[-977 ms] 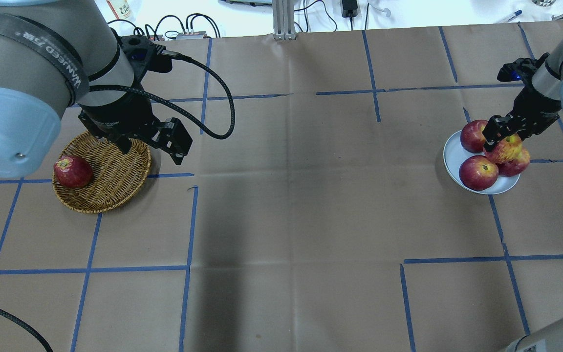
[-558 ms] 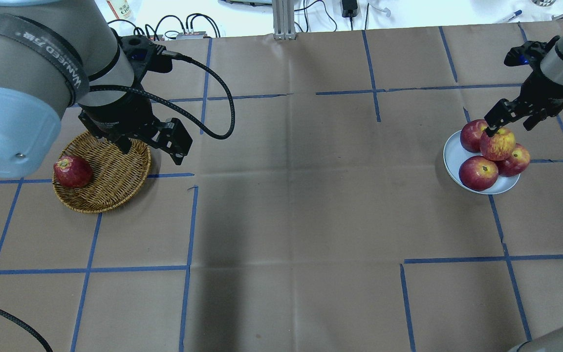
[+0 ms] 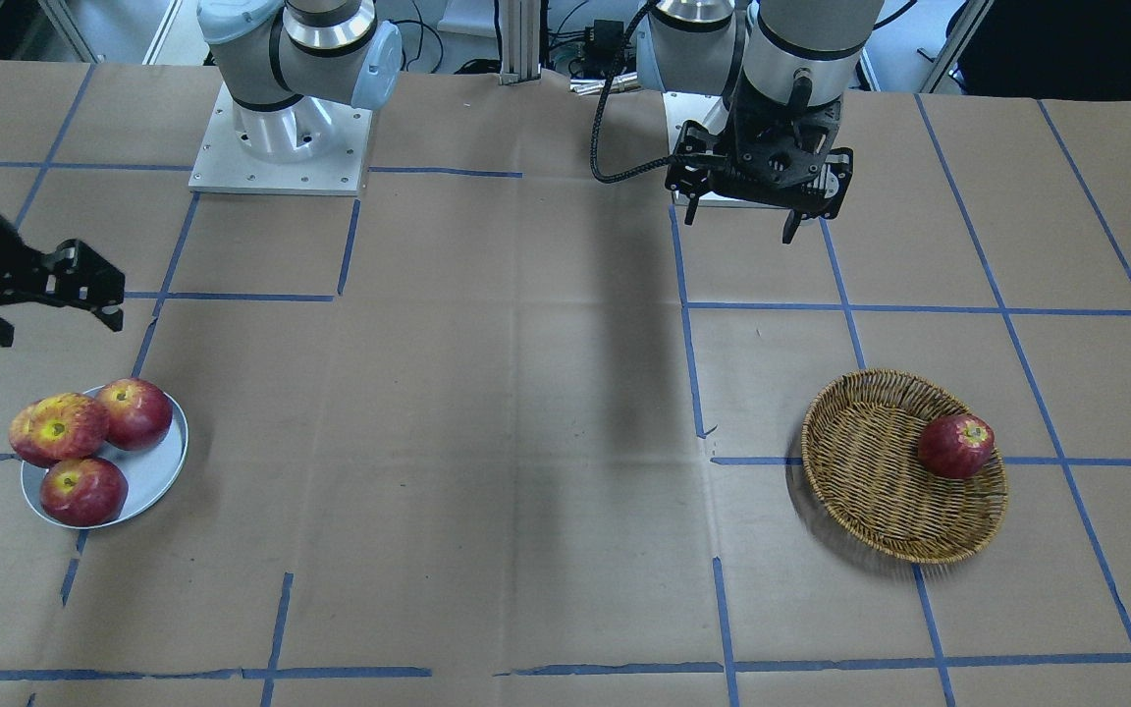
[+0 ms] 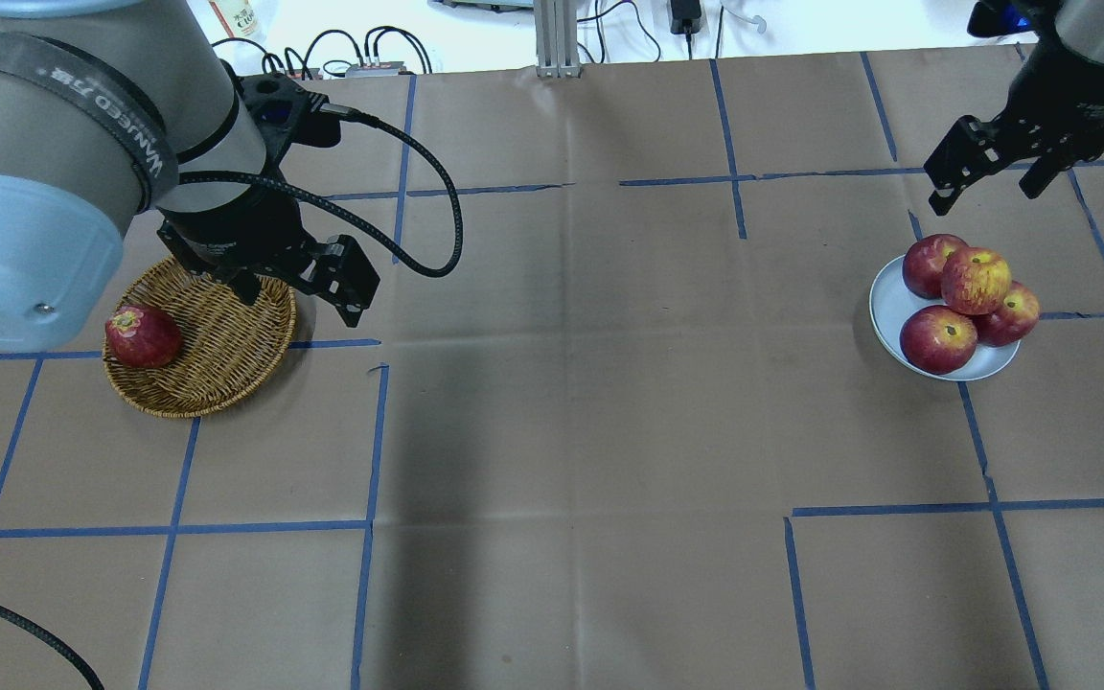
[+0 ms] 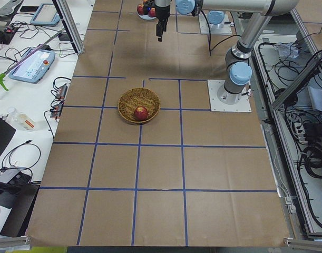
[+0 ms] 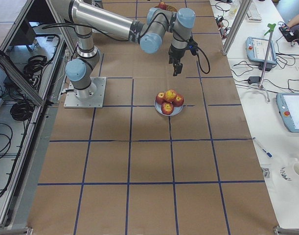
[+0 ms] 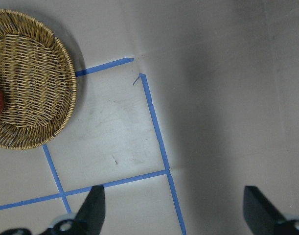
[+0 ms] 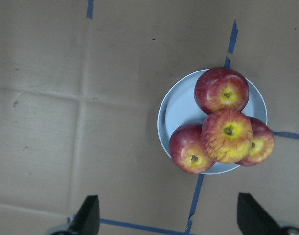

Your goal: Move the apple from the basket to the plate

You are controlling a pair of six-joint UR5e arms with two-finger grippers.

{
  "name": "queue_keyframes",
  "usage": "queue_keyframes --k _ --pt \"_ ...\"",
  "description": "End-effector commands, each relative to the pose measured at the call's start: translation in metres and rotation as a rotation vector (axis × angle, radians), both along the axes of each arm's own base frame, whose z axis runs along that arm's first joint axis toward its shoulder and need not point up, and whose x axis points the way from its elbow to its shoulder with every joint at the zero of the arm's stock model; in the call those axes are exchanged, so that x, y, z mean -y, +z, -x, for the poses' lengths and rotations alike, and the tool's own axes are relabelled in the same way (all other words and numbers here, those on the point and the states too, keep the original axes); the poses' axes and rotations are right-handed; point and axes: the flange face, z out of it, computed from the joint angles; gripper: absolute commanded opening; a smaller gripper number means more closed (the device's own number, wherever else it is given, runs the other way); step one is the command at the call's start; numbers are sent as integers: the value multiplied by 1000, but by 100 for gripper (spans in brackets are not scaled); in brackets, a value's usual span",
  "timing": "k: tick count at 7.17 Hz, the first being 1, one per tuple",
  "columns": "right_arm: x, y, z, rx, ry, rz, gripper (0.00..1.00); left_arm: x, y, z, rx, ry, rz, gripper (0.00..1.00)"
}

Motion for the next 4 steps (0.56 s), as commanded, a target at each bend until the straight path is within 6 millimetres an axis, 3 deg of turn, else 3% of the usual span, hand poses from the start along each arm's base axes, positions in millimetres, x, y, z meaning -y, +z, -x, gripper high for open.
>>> queue_keyframes --k 1,2,3,4 --pt "-49 34 -95 -19 -90 -47 100 -2 3 -1 0 2 6 99" --pt "-60 36 -130 -32 -113 -46 100 -2 2 -1 0 0 4 99" --pt "-63 32 -139 -36 -91 -54 100 -2 3 -1 2 0 6 99" --pt "-72 43 -141 -33 -93 -36 100 -2 3 -1 0 0 6 99"
